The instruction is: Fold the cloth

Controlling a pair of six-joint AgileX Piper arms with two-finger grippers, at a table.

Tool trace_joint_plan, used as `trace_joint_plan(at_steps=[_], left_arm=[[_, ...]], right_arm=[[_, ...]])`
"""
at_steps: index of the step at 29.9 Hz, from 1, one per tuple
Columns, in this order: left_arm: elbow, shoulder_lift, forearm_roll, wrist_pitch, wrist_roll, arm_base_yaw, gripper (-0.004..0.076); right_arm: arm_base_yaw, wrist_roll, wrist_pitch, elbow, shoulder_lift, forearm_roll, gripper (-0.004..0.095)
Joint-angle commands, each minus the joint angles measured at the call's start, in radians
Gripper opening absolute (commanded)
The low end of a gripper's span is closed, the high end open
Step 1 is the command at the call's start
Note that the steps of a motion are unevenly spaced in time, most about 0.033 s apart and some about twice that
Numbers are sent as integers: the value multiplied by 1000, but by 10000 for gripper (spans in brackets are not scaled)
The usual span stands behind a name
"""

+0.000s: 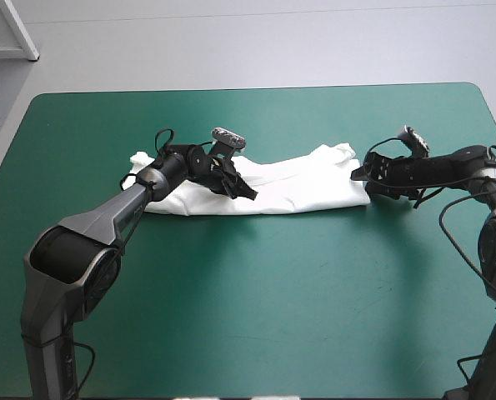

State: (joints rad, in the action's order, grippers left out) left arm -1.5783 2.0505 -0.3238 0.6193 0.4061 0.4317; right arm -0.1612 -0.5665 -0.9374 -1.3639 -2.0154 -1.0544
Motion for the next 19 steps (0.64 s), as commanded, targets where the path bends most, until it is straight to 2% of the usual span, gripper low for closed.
trace_joint_plan(at_steps=[1,7,9,11,15,16,19], left_arm=[[-27,-49,7,-33,-6,4,19],[-27,-49,7,-47,-6,4,19],[-27,-49,7,-47,-6,4,19],[-27,-49,7,-47,-6,4,19],[-27,-49,7,-47,-6,4,19],[-27,-49,7,-47,-6,4,19],[-27,-49,7,-47,-6,4,19]], right_arm=[[45,-13,-31,-11,22,0,541],[129,2,11,-11,22,52,539],[155,11,42,-11,22,86,504],[170,30,73,-11,22,102,396],[176,21,93,-21,22,79,26],[176,14,94,-29,22,77,-16],[176,14,79,-61,30,74,-9]])
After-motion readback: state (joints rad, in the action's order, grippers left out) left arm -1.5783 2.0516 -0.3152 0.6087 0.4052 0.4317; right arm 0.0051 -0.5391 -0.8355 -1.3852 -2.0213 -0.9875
